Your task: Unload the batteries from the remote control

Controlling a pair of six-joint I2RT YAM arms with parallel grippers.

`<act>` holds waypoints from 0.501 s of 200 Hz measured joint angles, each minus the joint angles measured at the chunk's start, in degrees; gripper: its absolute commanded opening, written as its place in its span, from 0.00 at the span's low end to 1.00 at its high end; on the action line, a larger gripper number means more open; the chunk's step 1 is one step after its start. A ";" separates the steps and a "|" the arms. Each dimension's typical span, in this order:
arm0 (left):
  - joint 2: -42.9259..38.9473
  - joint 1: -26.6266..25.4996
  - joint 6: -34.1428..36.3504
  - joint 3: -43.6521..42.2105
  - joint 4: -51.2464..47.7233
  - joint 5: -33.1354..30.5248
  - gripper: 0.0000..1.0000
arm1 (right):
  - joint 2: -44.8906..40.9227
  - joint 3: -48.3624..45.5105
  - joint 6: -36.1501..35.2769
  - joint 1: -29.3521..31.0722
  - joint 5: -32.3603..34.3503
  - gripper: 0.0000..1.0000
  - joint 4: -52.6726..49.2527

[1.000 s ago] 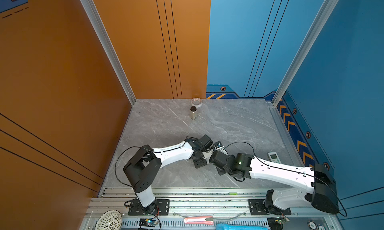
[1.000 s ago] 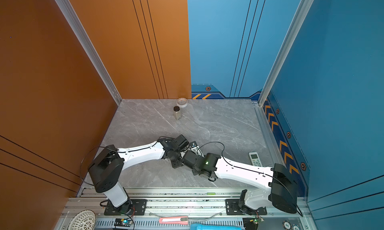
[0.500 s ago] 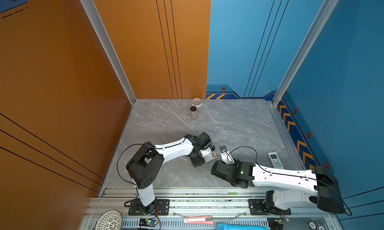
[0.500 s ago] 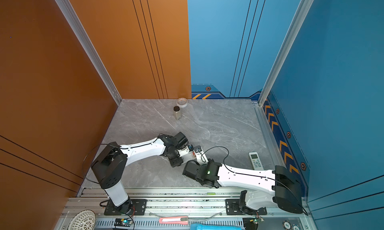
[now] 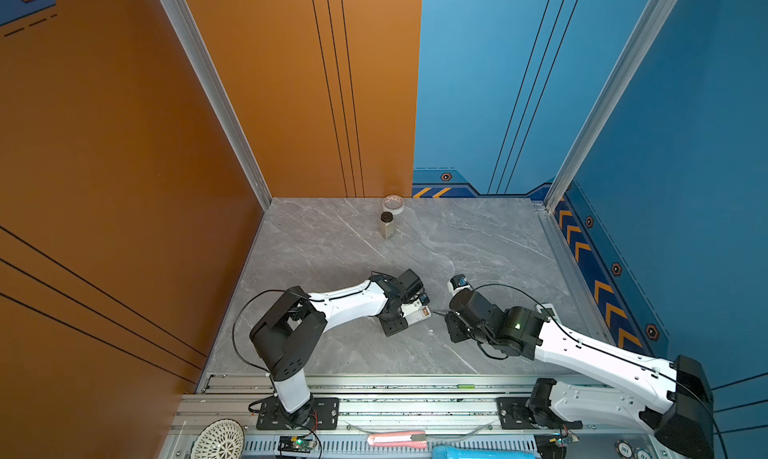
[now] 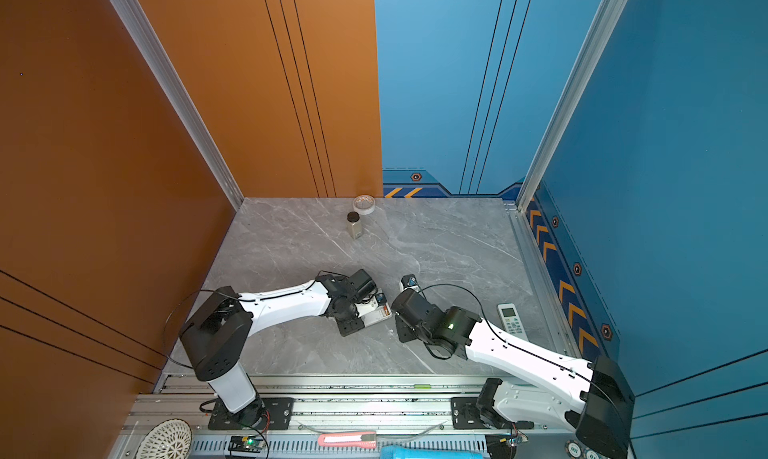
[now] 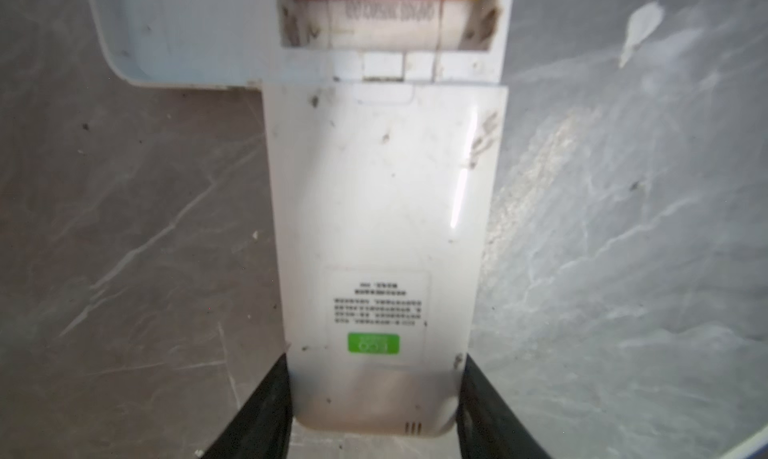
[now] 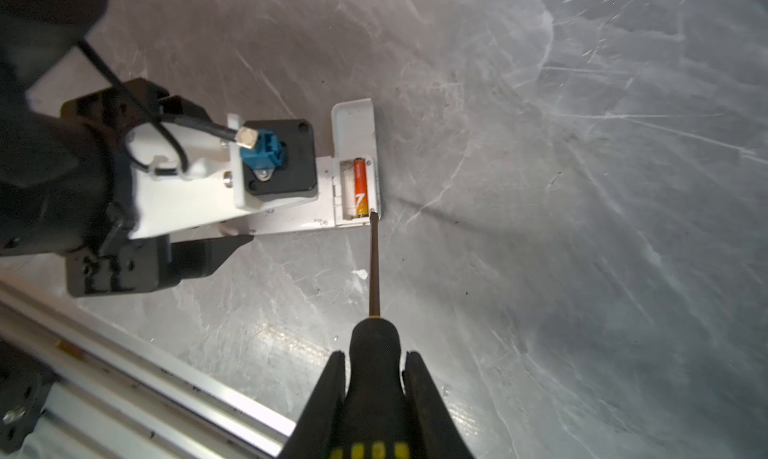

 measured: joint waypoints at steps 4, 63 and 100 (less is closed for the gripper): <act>-0.02 -0.11 0.00 -0.11 0.17 -0.20 0.36 | 0.39 0.79 -0.37 -0.20 -0.96 0.00 -0.55; -0.59 -0.96 -0.02 -0.83 0.85 -1.53 0.35 | 3.67 5.49 -4.26 -1.03 -5.57 0.00 -2.73; -0.72 -1.01 -0.02 -1.03 1.01 -1.66 0.35 | 5.81 5.77 -5.68 -1.42 -5.51 0.00 -5.07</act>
